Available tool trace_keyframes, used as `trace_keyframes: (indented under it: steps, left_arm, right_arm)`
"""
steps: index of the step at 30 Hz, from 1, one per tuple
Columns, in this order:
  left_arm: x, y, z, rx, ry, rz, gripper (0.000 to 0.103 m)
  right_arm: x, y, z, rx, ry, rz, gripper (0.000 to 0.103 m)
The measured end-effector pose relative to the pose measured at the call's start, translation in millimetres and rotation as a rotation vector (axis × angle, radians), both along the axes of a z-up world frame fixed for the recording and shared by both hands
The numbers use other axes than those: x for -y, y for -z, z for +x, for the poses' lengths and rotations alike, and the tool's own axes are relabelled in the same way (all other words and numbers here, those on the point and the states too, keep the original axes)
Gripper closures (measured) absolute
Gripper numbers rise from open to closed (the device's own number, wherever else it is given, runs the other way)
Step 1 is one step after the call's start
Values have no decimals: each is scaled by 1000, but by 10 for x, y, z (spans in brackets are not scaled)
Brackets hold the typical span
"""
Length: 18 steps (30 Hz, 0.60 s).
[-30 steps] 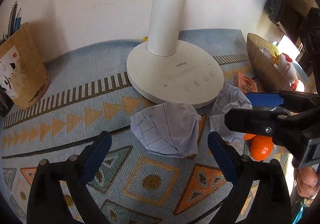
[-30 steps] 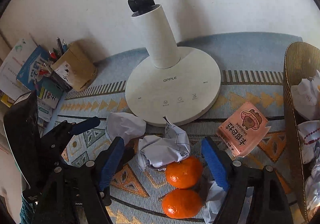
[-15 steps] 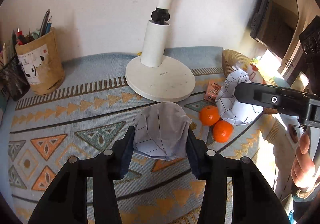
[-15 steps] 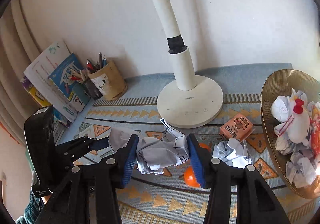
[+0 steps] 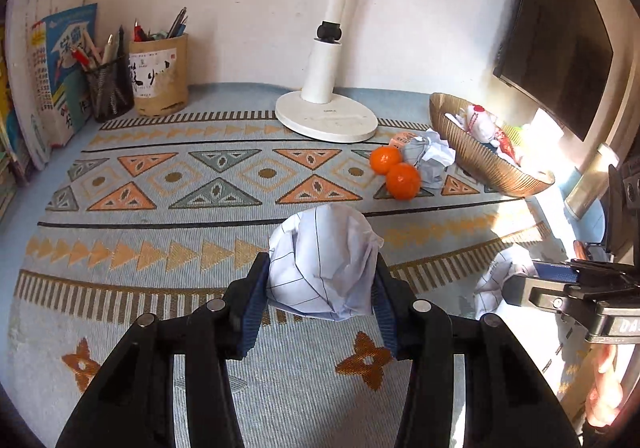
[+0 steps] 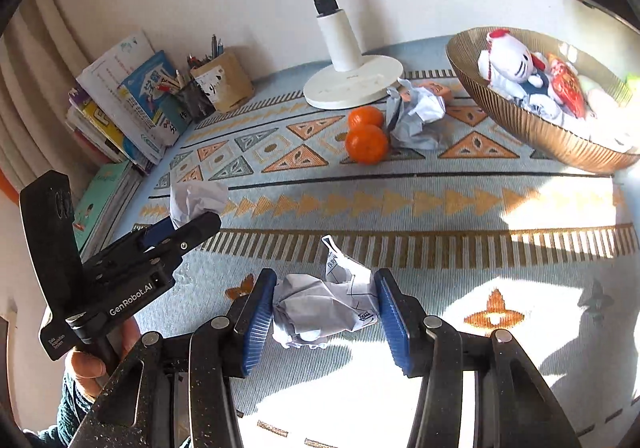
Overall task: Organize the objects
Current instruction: 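Carry both paper balls over the amber bowl and open both grippers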
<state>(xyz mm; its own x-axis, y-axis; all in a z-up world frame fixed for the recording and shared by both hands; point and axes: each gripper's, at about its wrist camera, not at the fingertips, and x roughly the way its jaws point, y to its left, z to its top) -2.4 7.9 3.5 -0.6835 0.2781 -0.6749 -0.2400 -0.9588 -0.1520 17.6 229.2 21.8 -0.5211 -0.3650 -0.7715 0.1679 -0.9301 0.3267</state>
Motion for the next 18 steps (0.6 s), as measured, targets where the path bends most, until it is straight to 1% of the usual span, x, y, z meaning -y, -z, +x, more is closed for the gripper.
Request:
trace_keyframes:
  steps: [2,5,8,9,10,12,15,18]
  left_arm:
    - [-20,60,9,-8,-13,-20,58]
    - [-5,144,-9,9,-30,-40,57]
    - [32,136,18,-8,-33,-23,55]
    - [40,145,15,-1,-31,-17,55]
    - [48,151,12,5,-25,-10,55]
    - [49,150,11,5,-15,-2,55]
    - [13,151,18,0,-7,-18,55]
    - [-44,140,45,-17,7,-48,52]
  right_arm:
    - [-50,65,44,10,2,6,54]
    - [-109,146,91,19,26,44,52]
    - [-182,224,126,41,33,20,50]
    - [-198,241,149,46,30,11,46]
    - [-203,249,178,48,28,6,37]
    - [-200,247,252,35,19,0,29]
    - [-166,259,324,28,14,27,27]
    - [-118,287,369,18,31,113,27]
